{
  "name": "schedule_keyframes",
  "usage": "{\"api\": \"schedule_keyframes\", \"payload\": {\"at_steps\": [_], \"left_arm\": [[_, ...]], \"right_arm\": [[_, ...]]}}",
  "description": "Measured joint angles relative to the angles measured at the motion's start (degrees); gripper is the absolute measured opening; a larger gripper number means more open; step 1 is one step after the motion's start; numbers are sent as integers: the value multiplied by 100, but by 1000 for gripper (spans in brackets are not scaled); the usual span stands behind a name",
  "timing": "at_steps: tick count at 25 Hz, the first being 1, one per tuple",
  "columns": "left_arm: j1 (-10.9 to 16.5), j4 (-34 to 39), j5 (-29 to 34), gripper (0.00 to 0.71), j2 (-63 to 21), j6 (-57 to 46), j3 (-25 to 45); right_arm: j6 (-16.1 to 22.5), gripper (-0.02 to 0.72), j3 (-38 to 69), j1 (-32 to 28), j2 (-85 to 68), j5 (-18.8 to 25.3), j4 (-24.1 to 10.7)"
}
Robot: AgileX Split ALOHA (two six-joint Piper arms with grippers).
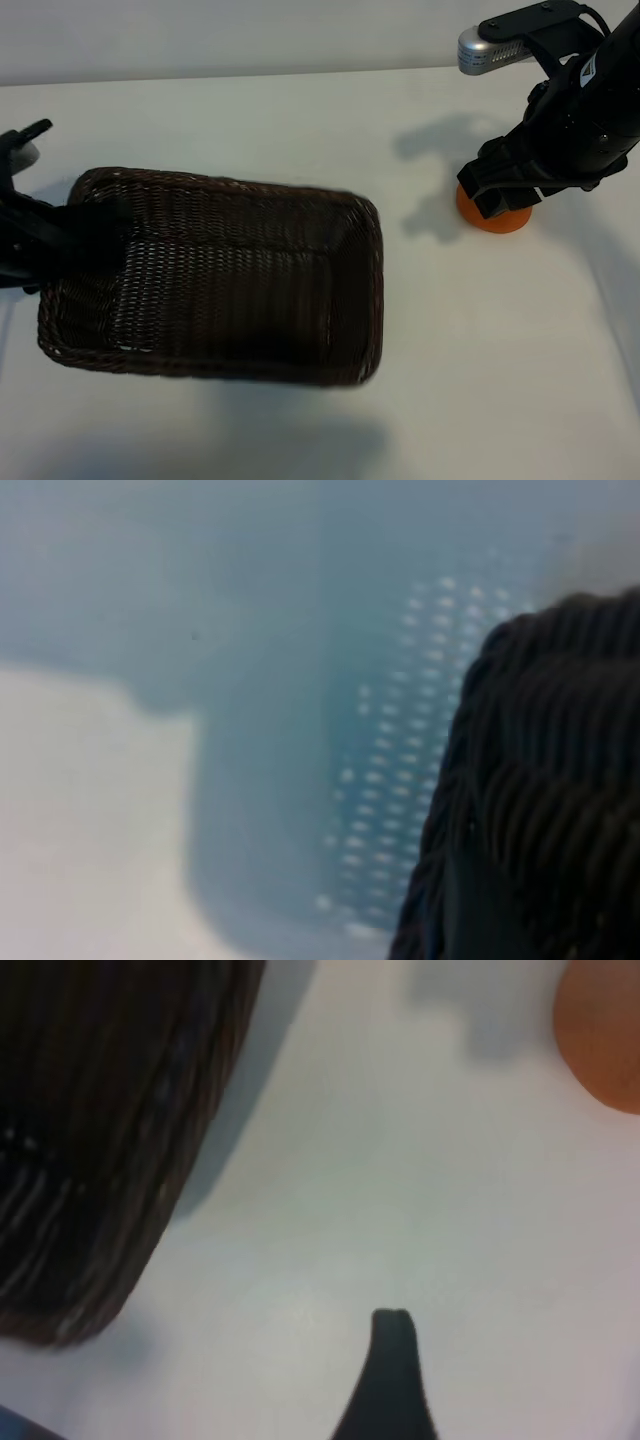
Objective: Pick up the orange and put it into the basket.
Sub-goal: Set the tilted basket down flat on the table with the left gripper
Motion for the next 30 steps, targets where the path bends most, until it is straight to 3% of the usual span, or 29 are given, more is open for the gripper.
{"api": "schedule_keyframes", "payload": {"at_steps": [5, 10, 17, 27, 30], "left_arm": [[323, -1378, 208, 343, -7, 1339, 13], [406, -2027, 239, 343, -7, 1901, 13], [407, -2098, 69, 343, 37, 1983, -60], [407, -2263, 192, 343, 1001, 1946, -1142], [293, -2312, 83, 343, 1227, 1876, -1219]], "right_arm": [[0, 570, 0, 0, 0, 0, 12], [0, 570, 0, 0, 0, 0, 82], [0, 570, 0, 0, 0, 0, 94], [6, 570, 0, 0, 0, 0, 99], [6, 570, 0, 0, 0, 0, 99]]}}
